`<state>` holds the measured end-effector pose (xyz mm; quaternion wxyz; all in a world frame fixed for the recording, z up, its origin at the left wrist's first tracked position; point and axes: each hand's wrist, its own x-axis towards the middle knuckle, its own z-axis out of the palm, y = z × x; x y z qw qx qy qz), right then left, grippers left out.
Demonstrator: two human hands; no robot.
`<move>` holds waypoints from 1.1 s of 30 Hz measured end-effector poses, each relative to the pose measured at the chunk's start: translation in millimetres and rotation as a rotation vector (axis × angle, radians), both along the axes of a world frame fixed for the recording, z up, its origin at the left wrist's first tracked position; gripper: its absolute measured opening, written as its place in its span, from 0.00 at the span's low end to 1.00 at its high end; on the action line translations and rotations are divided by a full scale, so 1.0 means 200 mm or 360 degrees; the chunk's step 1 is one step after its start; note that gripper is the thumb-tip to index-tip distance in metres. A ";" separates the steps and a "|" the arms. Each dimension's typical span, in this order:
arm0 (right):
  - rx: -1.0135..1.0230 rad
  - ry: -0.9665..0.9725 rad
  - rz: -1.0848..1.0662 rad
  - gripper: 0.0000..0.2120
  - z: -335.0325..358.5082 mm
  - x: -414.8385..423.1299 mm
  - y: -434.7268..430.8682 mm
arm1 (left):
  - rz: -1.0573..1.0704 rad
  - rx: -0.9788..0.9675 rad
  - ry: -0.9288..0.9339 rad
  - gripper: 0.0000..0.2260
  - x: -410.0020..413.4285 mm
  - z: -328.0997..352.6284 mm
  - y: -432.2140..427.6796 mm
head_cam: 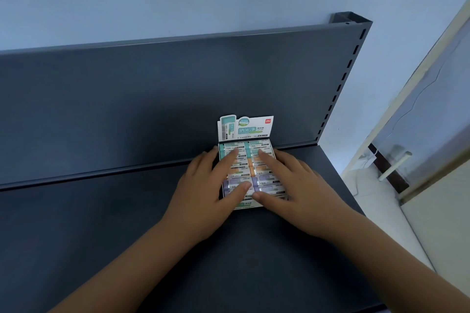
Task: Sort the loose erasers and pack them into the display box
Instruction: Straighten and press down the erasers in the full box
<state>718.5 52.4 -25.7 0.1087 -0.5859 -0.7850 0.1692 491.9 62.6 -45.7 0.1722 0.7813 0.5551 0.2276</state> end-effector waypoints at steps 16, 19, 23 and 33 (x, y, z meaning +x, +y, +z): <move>-0.0172 0.0783 -0.0002 0.29 -0.05 0.01 -0.06 | -0.0081 -0.0048 -0.0611 0.19 0.04 -0.01 -0.05; -0.0194 0.0954 -0.0065 0.27 -0.02 -0.03 -0.01 | -0.0033 -0.0041 -0.0611 0.22 0.05 -0.01 -0.02; -0.0070 0.0495 -0.0144 0.30 -0.05 -0.05 0.10 | 0.0128 0.0036 -0.0243 0.32 0.06 -0.05 0.04; 0.0203 0.0010 -0.0185 0.35 -0.03 -0.09 0.15 | 0.0102 0.0140 0.0080 0.32 0.06 0.00 0.08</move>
